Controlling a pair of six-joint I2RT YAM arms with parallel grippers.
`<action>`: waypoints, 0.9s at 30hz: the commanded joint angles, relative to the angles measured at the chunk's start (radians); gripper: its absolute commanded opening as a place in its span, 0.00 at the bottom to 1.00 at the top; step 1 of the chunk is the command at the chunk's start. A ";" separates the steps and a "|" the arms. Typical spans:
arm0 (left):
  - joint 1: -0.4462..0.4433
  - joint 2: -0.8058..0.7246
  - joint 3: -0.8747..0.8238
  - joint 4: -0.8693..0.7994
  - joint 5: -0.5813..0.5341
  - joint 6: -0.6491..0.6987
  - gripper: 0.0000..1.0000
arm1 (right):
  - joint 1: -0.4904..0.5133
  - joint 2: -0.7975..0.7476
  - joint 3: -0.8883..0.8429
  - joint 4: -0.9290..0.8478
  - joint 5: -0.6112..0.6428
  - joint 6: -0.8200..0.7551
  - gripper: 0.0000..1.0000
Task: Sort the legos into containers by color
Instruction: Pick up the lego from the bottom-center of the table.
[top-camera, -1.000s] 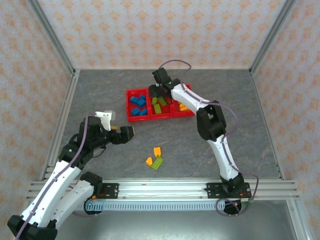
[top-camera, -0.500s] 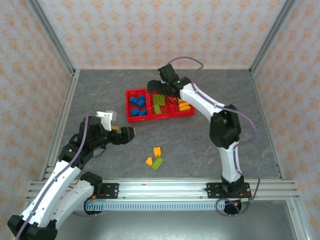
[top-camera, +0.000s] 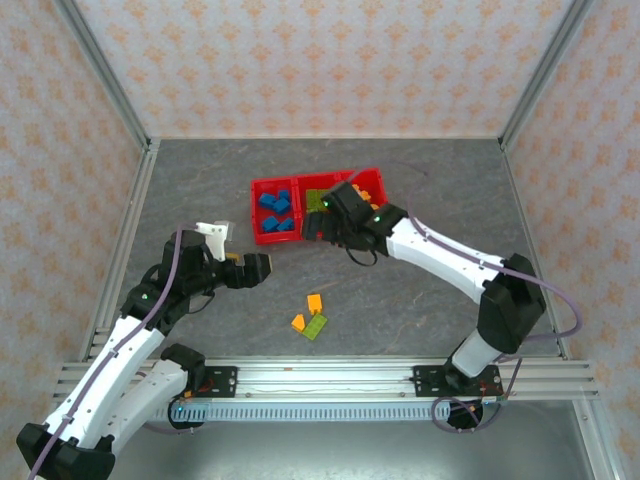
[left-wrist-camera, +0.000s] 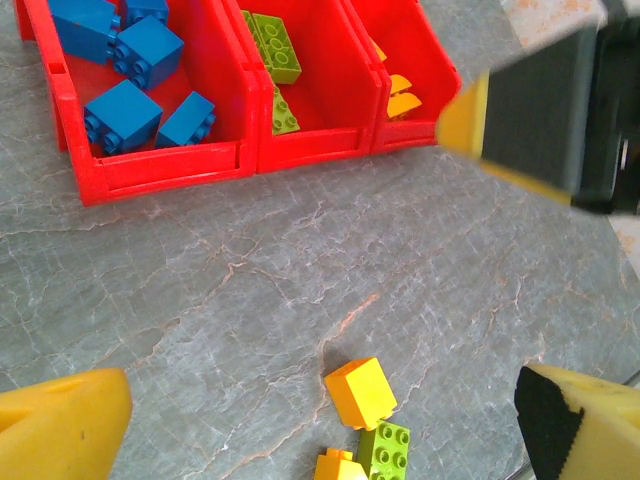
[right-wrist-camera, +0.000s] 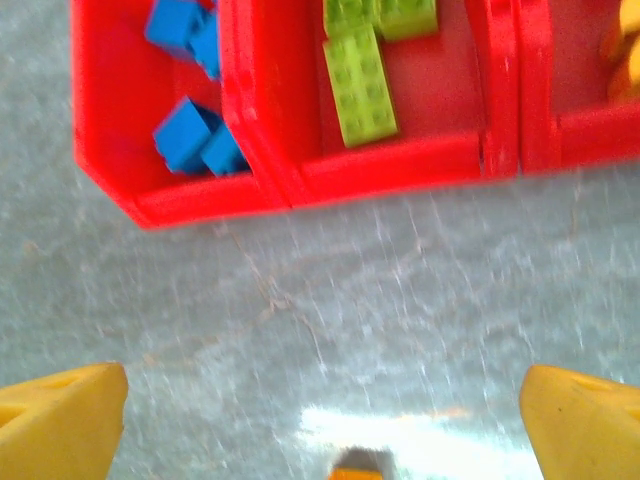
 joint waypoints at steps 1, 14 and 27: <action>0.004 -0.007 -0.010 0.028 -0.016 0.003 0.99 | 0.045 -0.061 -0.067 -0.015 0.054 0.099 1.00; -0.151 -0.054 -0.010 0.001 -0.243 -0.073 0.99 | 0.216 0.049 -0.127 -0.061 0.046 0.134 0.89; -0.181 -0.129 -0.001 -0.019 -0.323 -0.084 0.99 | 0.233 0.227 -0.129 0.031 -0.028 0.100 0.69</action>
